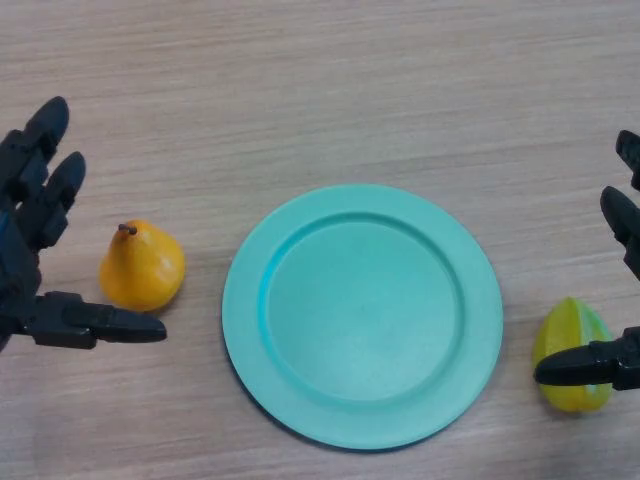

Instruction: Pick up the yellow pear and place it on the plate

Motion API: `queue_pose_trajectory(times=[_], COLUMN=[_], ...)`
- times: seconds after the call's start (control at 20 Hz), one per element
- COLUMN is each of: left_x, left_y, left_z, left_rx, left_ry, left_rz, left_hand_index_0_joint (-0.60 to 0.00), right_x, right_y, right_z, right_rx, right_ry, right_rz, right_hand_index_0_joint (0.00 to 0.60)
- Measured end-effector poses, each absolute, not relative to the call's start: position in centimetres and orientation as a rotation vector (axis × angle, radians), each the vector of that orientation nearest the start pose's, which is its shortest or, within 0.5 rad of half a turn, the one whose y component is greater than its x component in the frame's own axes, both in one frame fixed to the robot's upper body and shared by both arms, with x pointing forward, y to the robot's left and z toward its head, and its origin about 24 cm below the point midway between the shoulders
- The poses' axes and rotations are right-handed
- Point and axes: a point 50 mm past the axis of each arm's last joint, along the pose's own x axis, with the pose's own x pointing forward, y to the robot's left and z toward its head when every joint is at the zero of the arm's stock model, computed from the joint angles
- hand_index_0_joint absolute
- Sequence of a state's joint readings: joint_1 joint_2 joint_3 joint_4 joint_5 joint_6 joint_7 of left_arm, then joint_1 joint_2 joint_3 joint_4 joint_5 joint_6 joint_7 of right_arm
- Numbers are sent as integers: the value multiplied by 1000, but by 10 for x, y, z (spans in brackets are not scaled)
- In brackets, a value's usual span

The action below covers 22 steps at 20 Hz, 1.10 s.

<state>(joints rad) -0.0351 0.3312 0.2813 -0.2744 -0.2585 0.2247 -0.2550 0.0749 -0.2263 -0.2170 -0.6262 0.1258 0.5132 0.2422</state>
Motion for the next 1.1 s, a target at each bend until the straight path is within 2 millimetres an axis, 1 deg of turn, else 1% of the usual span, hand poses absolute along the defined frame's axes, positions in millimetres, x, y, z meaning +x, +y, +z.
queue_pose_trajectory(times=[0.25,0.35,0.45,0.55,0.75,0.85,0.9,1.0,1.1], left_x=[248,250,254,257,263,267,270,275,280], left_y=[242,242,244,248,259,261,261,260,255], left_z=[125,127,124,119,105,93,84,74,68], left_rx=[106,107,101,103,216,213,226,225,224], left_ry=[-147,-155,-152,-144,-147,-125,-111,-106,-124], left_rz=[-76,-77,-70,-58,-16,-16,-17,-20,-41], left_hand_index_0_joint=[0,0,0,0,0,0,0,0,0], right_x=[219,219,219,219,218,218,217,217,217], right_y=[-206,-206,-206,-206,-206,-206,-206,-206,-206], right_z=[132,132,132,132,133,132,131,131,131], right_rx=[-145,-145,-145,-147,-147,-147,-146,-146,-146], right_ry=[-48,-49,-50,-53,-53,-49,-46,-44,-44], right_rz=[93,93,93,93,93,92,91,90,90], right_hand_index_0_joint=[0,0,0,0,0,0,0,0,0])
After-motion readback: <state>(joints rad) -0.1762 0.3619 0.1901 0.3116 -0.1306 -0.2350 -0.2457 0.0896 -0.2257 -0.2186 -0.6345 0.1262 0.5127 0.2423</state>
